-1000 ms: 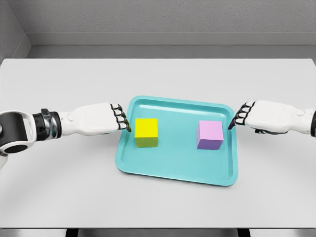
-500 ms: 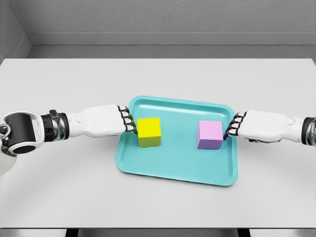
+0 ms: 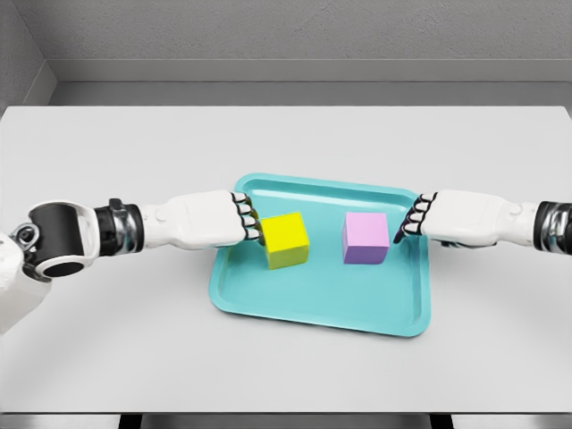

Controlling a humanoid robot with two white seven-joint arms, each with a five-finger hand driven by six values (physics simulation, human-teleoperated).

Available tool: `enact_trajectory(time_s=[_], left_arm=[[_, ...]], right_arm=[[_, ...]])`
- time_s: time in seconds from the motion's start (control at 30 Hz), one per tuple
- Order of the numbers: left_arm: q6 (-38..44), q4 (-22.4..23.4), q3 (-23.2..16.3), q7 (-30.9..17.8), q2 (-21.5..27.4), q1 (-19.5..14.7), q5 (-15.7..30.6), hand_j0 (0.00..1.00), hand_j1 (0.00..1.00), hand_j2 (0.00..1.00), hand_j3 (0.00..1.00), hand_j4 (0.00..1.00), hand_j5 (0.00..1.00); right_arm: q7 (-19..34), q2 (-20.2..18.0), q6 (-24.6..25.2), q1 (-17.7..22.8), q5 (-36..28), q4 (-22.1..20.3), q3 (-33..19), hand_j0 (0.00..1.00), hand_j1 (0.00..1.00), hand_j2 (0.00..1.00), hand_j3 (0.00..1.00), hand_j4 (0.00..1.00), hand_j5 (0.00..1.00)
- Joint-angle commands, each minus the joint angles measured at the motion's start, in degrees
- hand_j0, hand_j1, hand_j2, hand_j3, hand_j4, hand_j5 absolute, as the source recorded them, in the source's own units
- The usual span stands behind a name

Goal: Push two cubes

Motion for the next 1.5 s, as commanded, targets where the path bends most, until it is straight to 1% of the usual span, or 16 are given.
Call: enact_trajectory(time_s=[0.0,0.1,0.13,0.3,0.53,0.63,0.73,0.8,0.97,1.07,1.2,1.23,1.3,1.47], left_arm=[[0.14,-0.02,0.1,-0.21,-0.7,0.0,0.18,0.77,0.77,0.77,0.77,0.77,0.77],[0.14,-0.02,0.1,-0.21,-1.22,0.0,0.18,0.77,0.77,0.77,0.77,0.77,0.77],[0.14,-0.02,0.01,-0.91,-1.49,0.0,0.18,0.77,0.77,0.77,0.77,0.77,0.77],[0.14,-0.02,0.01,-1.09,-2.72,-0.09,0.1,0.77,0.77,0.77,0.77,0.77,0.77],[0.14,0.07,0.01,-1.79,-3.6,-0.18,0.1,0.77,0.77,0.77,0.77,0.77,0.77],[0.14,0.07,0.01,-1.79,-3.6,-0.35,0.1,0.77,0.77,0.77,0.77,0.77,0.77],[0.14,0.07,0.01,-1.79,-3.6,-0.35,0.01,0.77,0.77,0.77,0.77,0.77,0.77],[0.14,0.16,0.1,-1.79,-3.6,-0.18,0.01,0.77,0.77,0.77,0.77,0.77,0.77],[0.14,0.86,0.1,-1.79,-2.98,0.0,0.1,0.77,0.77,0.77,0.77,0.77,0.77],[0.14,0.95,0.19,-1.79,-2.89,-0.09,0.18,0.73,0.73,0.73,0.73,0.73,0.73],[0.14,2.27,0.28,-1.79,-2.81,-0.35,0.1,0.73,0.73,0.73,0.73,0.73,0.73],[0.14,2.27,0.28,-1.79,-2.89,-0.44,0.01,0.73,0.73,0.73,0.73,0.73,0.73],[0.14,2.27,0.36,-1.79,-2.98,-0.53,0.01,0.73,0.73,0.73,0.73,0.73,0.73],[0.14,2.97,0.19,-1.79,-3.42,-1.23,-0.08,0.73,0.73,0.73,0.73,0.73,0.73]], right_arm=[[0.31,0.11,0.11,-0.09,-0.24,-0.12,-0.4,0.76,0.76,0.76,0.76,0.76,0.76],[0.31,0.64,0.11,-0.88,-0.33,-0.12,-0.31,0.76,0.76,0.76,0.76,0.76,0.76],[0.4,1.43,0.11,-0.88,-0.24,-0.12,-0.22,0.76,0.76,0.76,0.76,0.76,0.76],[1.54,3.01,0.11,-0.88,-0.06,-0.12,-0.05,0.76,0.76,0.76,0.76,0.76,0.76],[1.54,2.92,0.11,-0.79,0.11,0.41,0.13,0.76,0.76,0.76,0.76,0.76,0.76],[1.54,2.83,0.11,-0.79,0.11,2.17,0.13,0.76,0.76,0.76,0.76,0.76,0.76],[1.54,1.96,0.11,-0.7,0.02,2.08,0.13,0.76,0.76,0.76,0.76,0.76,0.76],[1.54,2.04,0.11,-0.7,0.02,2.08,0.13,0.76,0.76,0.76,0.76,0.76,0.76],[1.63,2.83,0.11,-0.79,0.38,2.08,0.22,0.76,0.76,0.76,0.76,0.76,0.76],[1.63,3.01,0.11,-0.79,0.82,2.52,0.31,0.76,0.76,0.76,0.76,0.76,0.76],[1.72,4.15,0.11,-1.41,0.82,2.43,0.31,0.76,0.76,0.76,0.76,0.76,0.76],[2.86,4.33,0.11,-1.49,0.81,2.34,0.31,0.76,0.76,0.76,0.76,0.76,0.76],[3.04,5.47,0.11,-1.41,0.82,2.43,0.31,0.76,0.76,0.76,0.76,0.76,0.76],[3.56,6.08,0.11,-1.58,0.82,2.26,0.66,0.76,0.76,0.76,0.76,0.76,0.76]])
